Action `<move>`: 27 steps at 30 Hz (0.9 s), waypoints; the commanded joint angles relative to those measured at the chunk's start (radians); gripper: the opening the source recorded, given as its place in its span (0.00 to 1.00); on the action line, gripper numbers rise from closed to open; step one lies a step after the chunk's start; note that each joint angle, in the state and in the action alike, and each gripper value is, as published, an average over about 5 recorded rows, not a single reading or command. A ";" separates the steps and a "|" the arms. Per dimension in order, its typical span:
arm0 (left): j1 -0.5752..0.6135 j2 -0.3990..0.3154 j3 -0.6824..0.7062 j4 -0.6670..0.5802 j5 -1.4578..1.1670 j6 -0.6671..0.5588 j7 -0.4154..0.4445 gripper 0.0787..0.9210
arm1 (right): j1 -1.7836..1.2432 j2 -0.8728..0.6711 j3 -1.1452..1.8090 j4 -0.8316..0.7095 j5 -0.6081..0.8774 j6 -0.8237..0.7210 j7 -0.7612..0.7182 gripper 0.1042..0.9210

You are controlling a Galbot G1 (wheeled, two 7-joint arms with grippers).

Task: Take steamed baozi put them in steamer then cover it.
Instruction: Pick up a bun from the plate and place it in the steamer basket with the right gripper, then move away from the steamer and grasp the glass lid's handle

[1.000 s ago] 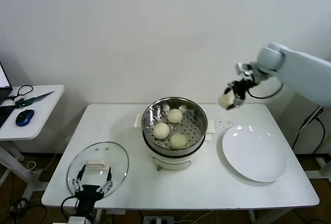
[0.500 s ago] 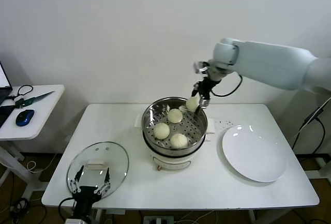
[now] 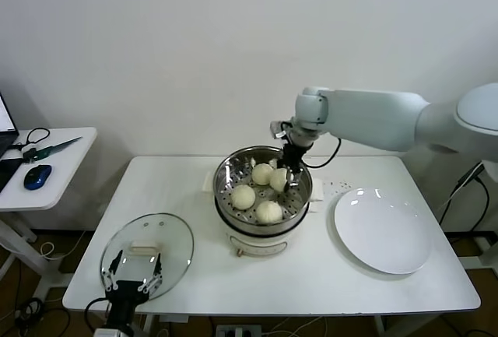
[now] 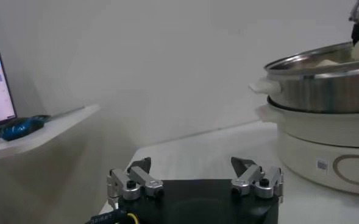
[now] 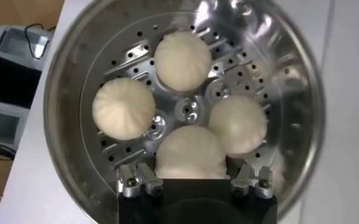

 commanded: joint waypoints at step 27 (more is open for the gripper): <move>-0.022 -0.005 0.002 0.002 0.011 0.011 0.000 0.88 | -0.021 -0.132 0.137 0.053 -0.001 0.018 0.011 0.88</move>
